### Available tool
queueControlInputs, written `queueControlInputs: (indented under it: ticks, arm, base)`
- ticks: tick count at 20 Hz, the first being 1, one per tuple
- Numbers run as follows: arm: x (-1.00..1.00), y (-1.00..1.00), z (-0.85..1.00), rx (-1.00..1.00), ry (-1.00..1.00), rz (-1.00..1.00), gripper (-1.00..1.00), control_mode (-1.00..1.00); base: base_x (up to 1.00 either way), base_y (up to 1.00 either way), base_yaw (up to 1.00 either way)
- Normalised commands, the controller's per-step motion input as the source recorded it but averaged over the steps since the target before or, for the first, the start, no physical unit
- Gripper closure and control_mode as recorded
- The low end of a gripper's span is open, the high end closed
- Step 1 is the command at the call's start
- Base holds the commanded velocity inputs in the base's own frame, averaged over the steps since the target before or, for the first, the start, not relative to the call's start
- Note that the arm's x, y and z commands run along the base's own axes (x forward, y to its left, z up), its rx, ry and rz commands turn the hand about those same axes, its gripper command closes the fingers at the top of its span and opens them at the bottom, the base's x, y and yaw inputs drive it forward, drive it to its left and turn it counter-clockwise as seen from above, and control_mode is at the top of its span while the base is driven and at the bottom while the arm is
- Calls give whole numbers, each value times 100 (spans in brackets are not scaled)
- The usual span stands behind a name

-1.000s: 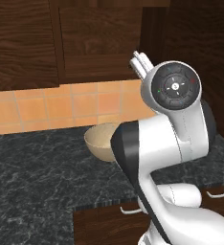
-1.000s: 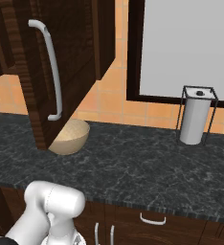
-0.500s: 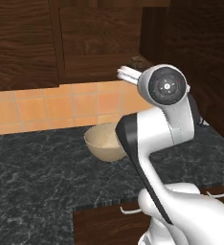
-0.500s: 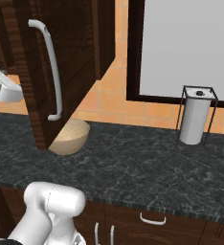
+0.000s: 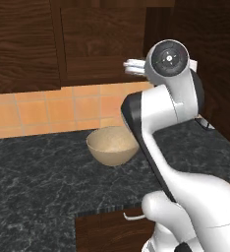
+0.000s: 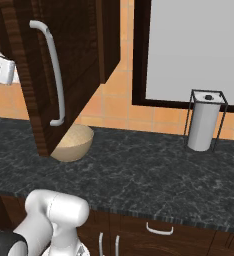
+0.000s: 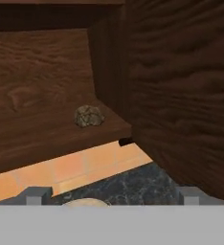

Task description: Open the cabinet, pick up the bread from the cabinet and place it in the basket. Then move the basket to the dining counter.

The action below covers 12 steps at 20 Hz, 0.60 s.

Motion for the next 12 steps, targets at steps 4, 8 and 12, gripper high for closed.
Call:
queueControlInputs:
  ticks: [4, 8, 12]
  arm:
    - [100, -3, 5, -1, -6, 0, -100, -100]
    - [100, 0, -7, -4, 0, 7, -100, -100]
    - [92, -1, 10, -1, 7, 6, -100, -100]
  base:
    - [0, 0, 0]
    - [0, 0, 0]
    - [0, 0, 0]
